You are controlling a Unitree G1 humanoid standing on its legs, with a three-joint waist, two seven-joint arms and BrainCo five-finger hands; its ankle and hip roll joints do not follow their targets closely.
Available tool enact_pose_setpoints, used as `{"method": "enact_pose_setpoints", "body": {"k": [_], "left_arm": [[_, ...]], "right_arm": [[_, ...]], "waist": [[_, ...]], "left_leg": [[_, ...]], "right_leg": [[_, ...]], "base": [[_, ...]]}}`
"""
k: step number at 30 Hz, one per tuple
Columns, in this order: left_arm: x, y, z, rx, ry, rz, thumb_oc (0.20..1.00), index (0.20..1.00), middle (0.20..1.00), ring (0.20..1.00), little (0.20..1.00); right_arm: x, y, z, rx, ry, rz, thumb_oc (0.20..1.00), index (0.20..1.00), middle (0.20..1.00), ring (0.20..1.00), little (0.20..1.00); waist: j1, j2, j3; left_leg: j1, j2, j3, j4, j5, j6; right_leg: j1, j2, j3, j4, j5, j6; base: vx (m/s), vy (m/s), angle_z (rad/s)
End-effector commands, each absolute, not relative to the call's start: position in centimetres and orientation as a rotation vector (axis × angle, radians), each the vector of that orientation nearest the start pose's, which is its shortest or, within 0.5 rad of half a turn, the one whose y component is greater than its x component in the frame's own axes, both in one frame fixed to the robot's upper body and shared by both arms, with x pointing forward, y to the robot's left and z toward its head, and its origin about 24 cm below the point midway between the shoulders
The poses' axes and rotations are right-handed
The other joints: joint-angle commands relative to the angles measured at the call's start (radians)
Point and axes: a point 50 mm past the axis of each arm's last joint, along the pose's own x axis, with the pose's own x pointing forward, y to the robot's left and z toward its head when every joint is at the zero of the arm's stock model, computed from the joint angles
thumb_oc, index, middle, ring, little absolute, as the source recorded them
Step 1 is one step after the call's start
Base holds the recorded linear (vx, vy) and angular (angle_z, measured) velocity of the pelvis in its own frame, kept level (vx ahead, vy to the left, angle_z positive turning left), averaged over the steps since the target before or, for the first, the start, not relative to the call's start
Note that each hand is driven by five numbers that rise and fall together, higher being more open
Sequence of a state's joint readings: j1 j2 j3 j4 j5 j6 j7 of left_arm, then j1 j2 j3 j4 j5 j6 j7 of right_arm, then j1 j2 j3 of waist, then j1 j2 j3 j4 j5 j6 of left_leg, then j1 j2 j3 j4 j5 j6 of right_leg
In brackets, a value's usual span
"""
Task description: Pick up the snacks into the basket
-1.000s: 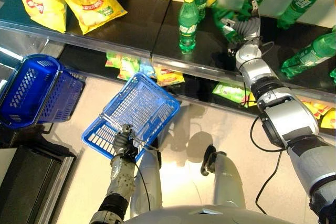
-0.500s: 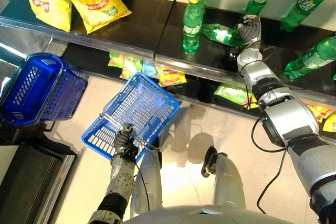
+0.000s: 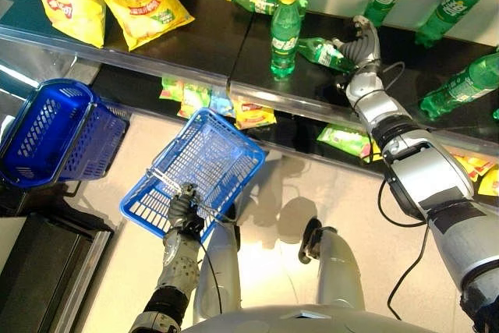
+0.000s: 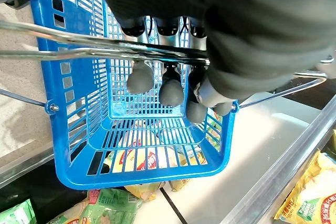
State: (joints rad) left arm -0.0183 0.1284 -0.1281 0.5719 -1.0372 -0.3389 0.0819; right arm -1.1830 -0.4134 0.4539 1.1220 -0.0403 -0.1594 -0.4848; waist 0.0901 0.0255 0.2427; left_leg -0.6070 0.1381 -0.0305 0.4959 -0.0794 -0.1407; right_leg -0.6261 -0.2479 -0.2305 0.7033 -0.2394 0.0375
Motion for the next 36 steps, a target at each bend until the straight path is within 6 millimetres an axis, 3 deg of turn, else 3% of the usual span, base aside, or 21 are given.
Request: {"method": "enact_pose_setpoints", "body": {"k": [1, 8, 21, 36], "left_arm": [[23.1, 20.2, -4.0, -0.73, 0.105, 0.366, 0.2, 0.2, 0.2, 0.2, 0.2], [23.0, 20.5, -4.1, -0.735, 0.101, 0.364, 0.2, 0.2, 0.2, 0.2, 0.2], [22.8, 20.5, -4.3, -0.744, 0.111, 0.355, 0.2, 0.2, 0.2, 0.2, 0.2], [22.9, 20.0, -3.0, -0.73, 0.078, 0.243, 0.2, 0.2, 0.2, 0.2, 0.2]], "right_arm": [[41.5, -17.9, 26.0, -0.888, -0.525, -0.345, 1.0, 1.0, 1.0, 1.0, 1.0], [41.2, -18.9, 26.8, -1.089, -0.54, -0.299, 1.0, 1.0, 1.0, 1.0, 1.0], [41.6, -21.7, 26.2, -1.219, -0.386, -0.334, 1.0, 1.0, 1.0, 1.0, 1.0], [41.8, -24.1, 28.8, -1.319, -0.216, -0.424, 1.0, 1.0, 1.0, 1.0, 1.0]], "waist": [[-0.005, -0.012, -0.03], [-0.013, -0.023, -0.031], [-0.022, -0.029, -0.033], [0.051, -0.007, 0.018]], "left_leg": [[-0.03, -0.013, 0.008, 0.039, -0.012, 0.065], [-0.028, -0.01, 0.01, 0.039, -0.012, 0.063], [-0.027, -0.006, 0.014, 0.032, -0.008, 0.059], [-0.022, -0.035, -0.013, -0.026, 0.047, 0.049]], "right_leg": [[0.053, 0.007, 0.045, -0.075, 0.095, 0.076], [0.048, 0.011, 0.051, -0.076, 0.098, 0.077], [0.05, 0.017, 0.055, -0.092, 0.11, 0.077], [0.079, 0.002, 0.011, -0.109, 0.117, 0.083]], "base": [[0.0, 0.0, 0.0], [0.0, 0.0, 0.0], [0.0, 0.0, 0.0], [0.0, -0.014, 0.06]]}}
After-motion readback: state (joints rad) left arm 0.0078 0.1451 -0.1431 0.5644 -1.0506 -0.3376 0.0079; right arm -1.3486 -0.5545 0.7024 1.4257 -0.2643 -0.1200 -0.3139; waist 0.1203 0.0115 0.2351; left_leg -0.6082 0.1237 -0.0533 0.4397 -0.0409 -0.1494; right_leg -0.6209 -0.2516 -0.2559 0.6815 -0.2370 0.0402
